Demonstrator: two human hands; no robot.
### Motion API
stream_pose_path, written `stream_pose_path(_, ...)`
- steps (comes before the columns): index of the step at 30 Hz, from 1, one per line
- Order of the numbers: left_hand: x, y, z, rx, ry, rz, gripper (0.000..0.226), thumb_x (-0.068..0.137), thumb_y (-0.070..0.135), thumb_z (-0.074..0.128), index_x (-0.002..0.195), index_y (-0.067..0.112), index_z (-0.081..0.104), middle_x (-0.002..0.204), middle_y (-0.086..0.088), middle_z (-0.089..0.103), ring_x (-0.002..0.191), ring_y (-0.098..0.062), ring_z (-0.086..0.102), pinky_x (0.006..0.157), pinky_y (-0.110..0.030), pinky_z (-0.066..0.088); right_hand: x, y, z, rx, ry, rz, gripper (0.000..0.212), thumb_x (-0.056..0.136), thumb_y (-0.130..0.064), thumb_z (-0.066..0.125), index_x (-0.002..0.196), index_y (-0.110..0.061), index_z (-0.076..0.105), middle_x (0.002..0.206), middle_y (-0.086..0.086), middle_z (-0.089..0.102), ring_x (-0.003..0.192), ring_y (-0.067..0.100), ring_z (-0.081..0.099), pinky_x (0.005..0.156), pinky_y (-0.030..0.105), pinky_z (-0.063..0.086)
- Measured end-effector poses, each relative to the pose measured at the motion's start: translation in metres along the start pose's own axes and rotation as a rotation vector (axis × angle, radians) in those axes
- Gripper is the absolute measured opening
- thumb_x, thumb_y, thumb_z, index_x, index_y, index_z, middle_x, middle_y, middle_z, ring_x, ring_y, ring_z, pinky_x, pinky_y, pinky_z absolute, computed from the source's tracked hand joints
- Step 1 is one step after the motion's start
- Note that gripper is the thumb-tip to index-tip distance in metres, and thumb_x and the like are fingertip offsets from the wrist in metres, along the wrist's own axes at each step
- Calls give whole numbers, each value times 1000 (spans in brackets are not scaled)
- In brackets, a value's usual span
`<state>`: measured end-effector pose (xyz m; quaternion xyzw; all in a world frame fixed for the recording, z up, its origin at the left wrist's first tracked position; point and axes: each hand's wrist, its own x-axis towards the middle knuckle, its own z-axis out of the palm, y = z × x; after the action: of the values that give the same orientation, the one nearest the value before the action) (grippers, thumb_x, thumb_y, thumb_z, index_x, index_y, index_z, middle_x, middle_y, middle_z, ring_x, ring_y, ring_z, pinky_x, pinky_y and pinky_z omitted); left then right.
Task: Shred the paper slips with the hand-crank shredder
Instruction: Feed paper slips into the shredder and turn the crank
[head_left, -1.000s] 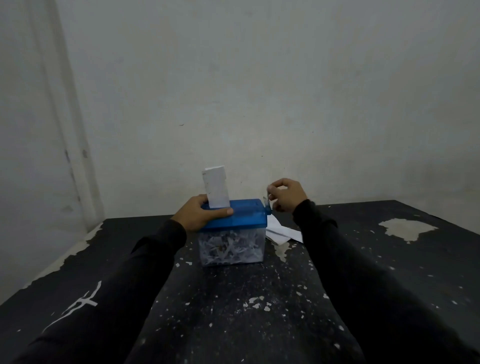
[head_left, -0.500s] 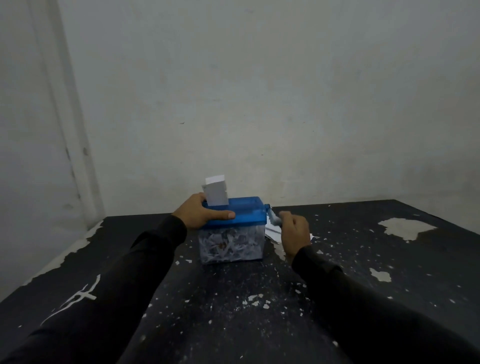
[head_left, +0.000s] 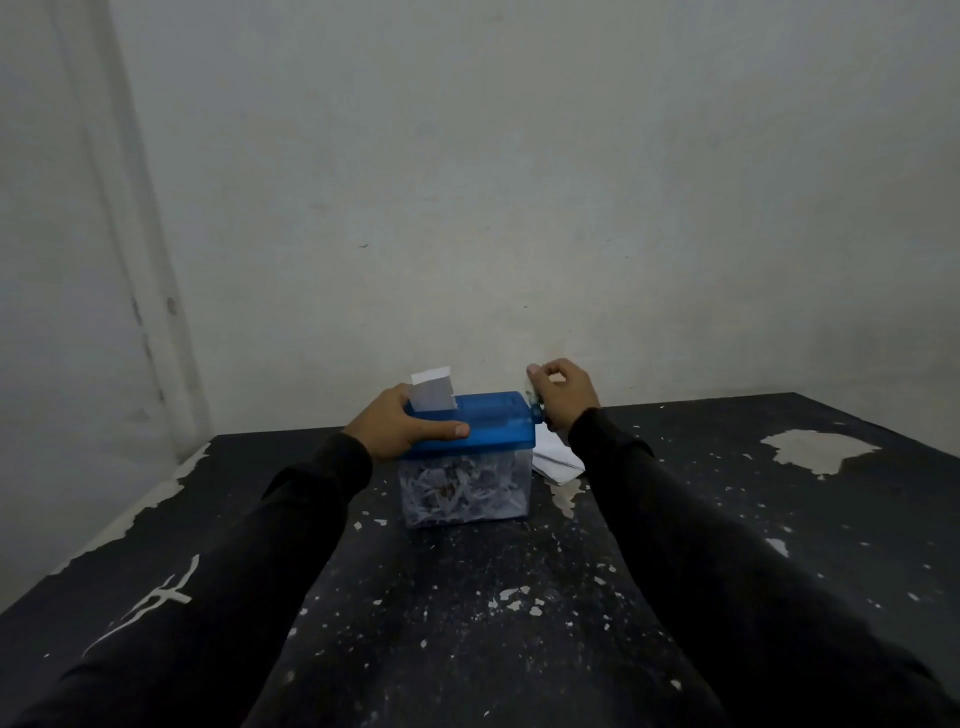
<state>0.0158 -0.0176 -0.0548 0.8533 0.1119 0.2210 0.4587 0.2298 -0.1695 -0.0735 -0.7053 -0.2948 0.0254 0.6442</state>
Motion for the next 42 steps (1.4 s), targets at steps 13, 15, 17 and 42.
stream_pose_path(13,4,0,-1,77,18,27,45,74,34,90,109,10,74,98,-5,76,82,-11,71,72,-22,57,-86,46,-14,-240,42,-57,55,105,-39,45,54,-20,42,53,1,40,49,14,34,54,31,32)
stream_pose_path(15,5,1,-2,90,3,22,44,72,38,90,107,17,75,98,1,76,84,-8,71,75,-24,57,-98,33,-13,-30,118,-104,51,103,-37,46,55,-21,42,53,-1,40,50,13,34,54,31,36)
stream_pose_path(17,6,3,-3,94,-4,17,39,72,38,89,105,23,74,99,4,75,82,-2,70,71,-18,55,-99,15,-13,118,110,-147,41,100,-27,44,59,-21,45,56,-5,41,53,9,35,53,25,35)
stream_pose_path(42,6,-3,-2,131,27,-31,71,72,45,89,134,20,64,120,13,62,98,5,58,69,-5,45,-61,39,-26,-376,-194,84,45,101,-27,54,60,-10,60,51,-1,56,44,9,44,50,22,38)
